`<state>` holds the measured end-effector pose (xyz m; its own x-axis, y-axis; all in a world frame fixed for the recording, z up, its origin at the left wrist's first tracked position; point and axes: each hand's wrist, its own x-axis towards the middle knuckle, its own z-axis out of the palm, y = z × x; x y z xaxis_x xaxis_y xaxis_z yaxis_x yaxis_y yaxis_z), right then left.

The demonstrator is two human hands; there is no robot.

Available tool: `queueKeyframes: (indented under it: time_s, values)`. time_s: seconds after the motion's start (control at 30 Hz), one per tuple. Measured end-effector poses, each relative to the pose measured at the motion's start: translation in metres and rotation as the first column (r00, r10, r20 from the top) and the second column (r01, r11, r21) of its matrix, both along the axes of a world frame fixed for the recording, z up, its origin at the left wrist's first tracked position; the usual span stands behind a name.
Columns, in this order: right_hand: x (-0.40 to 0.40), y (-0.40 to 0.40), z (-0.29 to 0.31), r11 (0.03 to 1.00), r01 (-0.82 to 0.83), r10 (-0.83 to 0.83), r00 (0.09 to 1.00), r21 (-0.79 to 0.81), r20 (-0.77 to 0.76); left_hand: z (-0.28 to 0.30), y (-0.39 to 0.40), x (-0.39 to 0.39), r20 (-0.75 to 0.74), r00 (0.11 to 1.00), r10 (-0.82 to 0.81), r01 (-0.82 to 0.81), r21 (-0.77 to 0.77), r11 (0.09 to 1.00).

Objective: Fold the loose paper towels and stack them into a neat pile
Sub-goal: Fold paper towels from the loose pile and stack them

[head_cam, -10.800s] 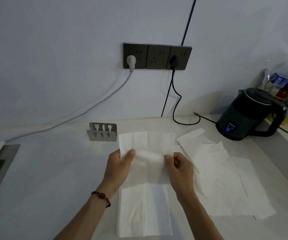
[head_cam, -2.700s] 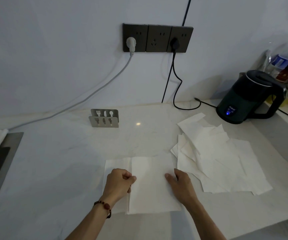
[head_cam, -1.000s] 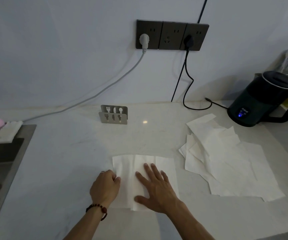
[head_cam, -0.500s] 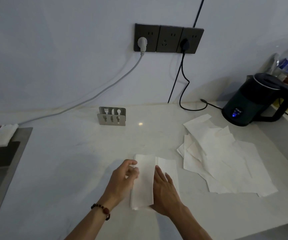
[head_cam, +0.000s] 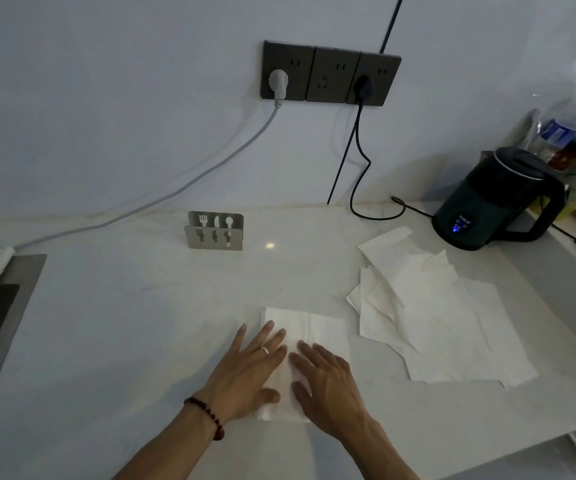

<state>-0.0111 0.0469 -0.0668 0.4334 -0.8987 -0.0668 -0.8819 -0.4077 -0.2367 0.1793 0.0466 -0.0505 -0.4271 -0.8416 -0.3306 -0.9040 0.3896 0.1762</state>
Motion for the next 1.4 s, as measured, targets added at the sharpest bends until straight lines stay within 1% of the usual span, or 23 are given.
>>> queueKeyframes:
  time_s: [0.07, 0.17, 0.23, 0.27, 0.33, 0.43, 0.5, 0.6, 0.67, 0.73, 0.9, 1.0, 1.03, 1.07, 1.13, 1.17, 1.2, 1.23, 1.27, 1.3, 1.33, 1.37, 1.4]
  values:
    - [0.0, -0.002, 0.0, 0.993, 0.005, -0.007, 1.0, 0.114, 0.013, 0.0, -0.006, 0.0, -0.019, 1.0, -0.005, 0.006, 0.049, 0.999]
    - [-0.005, -0.007, 0.002, 0.991, -0.013, 0.007, 0.999, 0.133, 0.045, -0.004, -0.011, 0.004, -0.076, 0.997, 0.028, -0.019, 0.115, 0.993]
    - [-0.009, -0.01, 0.005, 0.988, 0.001, -0.017, 0.995, 0.157, 0.099, -0.001, -0.015, 0.001, -0.105, 0.993, 0.047, -0.037, 0.09, 0.995]
    - [-0.013, -0.012, 0.006, 0.986, 0.023, -0.044, 0.991, 0.167, 0.124, 0.0, -0.018, -0.001, -0.115, 0.992, 0.055, -0.051, 0.039, 0.998]
    - [-0.025, -0.02, 0.012, 0.982, 0.11, -0.136, 0.976, 0.154, 0.168, 0.0, -0.029, -0.014, -0.163, 0.984, 0.072, -0.085, -0.071, 0.994]
    - [-0.055, -0.039, 0.025, 0.943, 0.307, -0.33, 0.913, 0.127, 0.241, 0.001, -0.046, -0.044, -0.2, 0.978, 0.066, -0.094, -0.134, 0.986]
    - [-0.079, -0.053, 0.031, 0.902, 0.419, -0.432, 0.869, 0.104, 0.243, 0.0, -0.059, -0.068, -0.248, 0.967, 0.052, -0.099, -0.182, 0.978]
    - [-0.112, -0.075, 0.035, 0.823, 0.559, -0.563, 0.781, 0.101, 0.271, 0.011, -0.078, -0.108, -0.347, 0.935, 0.075, -0.115, -0.095, 0.989]
    - [-0.136, -0.094, 0.037, 0.752, 0.644, -0.65, 0.689, 0.141, 0.319, 0.013, -0.095, -0.136, -0.386, 0.917, 0.098, -0.131, -0.06, 0.99]
    - [-0.151, -0.115, 0.04, 0.702, 0.688, -0.705, 0.636, 0.182, 0.313, 0.018, -0.107, -0.155, -0.412, 0.9, 0.142, -0.163, -0.017, 0.986]
    - [-0.177, -0.17, 0.038, 0.638, 0.69, -0.769, 0.593, 0.342, 0.237, 0.016, -0.125, -0.187, -0.449, 0.858, 0.249, -0.219, 0.118, 0.969]
    - [-0.185, -0.189, 0.029, 0.617, 0.665, -0.773, 0.612, 0.421, 0.167, 0.014, -0.13, -0.194, -0.449, 0.838, 0.309, -0.257, 0.174, 0.95]
    - [-0.186, -0.192, 0.027, 0.615, 0.652, -0.775, 0.604, 0.443, 0.186, 0.015, -0.131, -0.195, -0.454, 0.829, 0.327, -0.27, 0.189, 0.944]
    - [-0.187, -0.194, 0.027, 0.635, 0.626, -0.765, 0.592, 0.453, 0.255, 0.015, -0.132, -0.197, -0.467, 0.811, 0.351, -0.286, 0.205, 0.936]
    - [-0.184, -0.189, 0.031, 0.713, 0.549, -0.701, 0.571, 0.437, 0.427, 0.016, -0.136, -0.199, -0.539, 0.721, 0.436, -0.349, 0.261, 0.9]
    - [-0.182, -0.185, 0.034, 0.753, 0.511, -0.658, 0.569, 0.415, 0.493, 0.018, -0.138, -0.2, -0.581, 0.641, 0.502, -0.4, 0.306, 0.864]
    - [-0.179, -0.18, 0.038, 0.787, 0.463, -0.617, 0.556, 0.408, 0.557, 0.021, -0.141, -0.201, -0.612, 0.531, 0.586, -0.454, 0.378, 0.807]
    - [-0.177, -0.174, 0.044, 0.816, 0.406, -0.578, 0.549, 0.413, 0.604, 0.023, -0.145, -0.203, -0.632, 0.368, 0.682, -0.494, 0.489, 0.719]
    - [-0.173, -0.166, 0.049, 0.843, 0.325, -0.538, 0.544, 0.429, 0.645, 0.027, -0.148, -0.202, -0.622, 0.152, 0.768, -0.483, 0.631, 0.606]
    - [-0.169, -0.16, 0.055, 0.864, 0.249, -0.498, 0.552, 0.437, 0.669, 0.032, -0.151, -0.201, -0.563, -0.081, 0.822, -0.4, 0.774, 0.491]
    - [-0.166, -0.155, 0.057, 0.869, 0.185, -0.476, 0.567, 0.458, 0.673, 0.034, -0.153, -0.2, -0.471, -0.268, 0.84, -0.284, 0.872, 0.398]
    - [-0.161, -0.149, 0.062, 0.87, 0.141, -0.456, 0.592, 0.472, 0.665, 0.036, -0.152, -0.196, -0.398, -0.374, 0.838, -0.191, 0.917, 0.35]
    - [-0.157, -0.144, 0.065, 0.873, 0.099, -0.435, 0.6, 0.478, 0.671, 0.037, -0.151, -0.193, -0.365, -0.411, 0.835, -0.147, 0.931, 0.335]
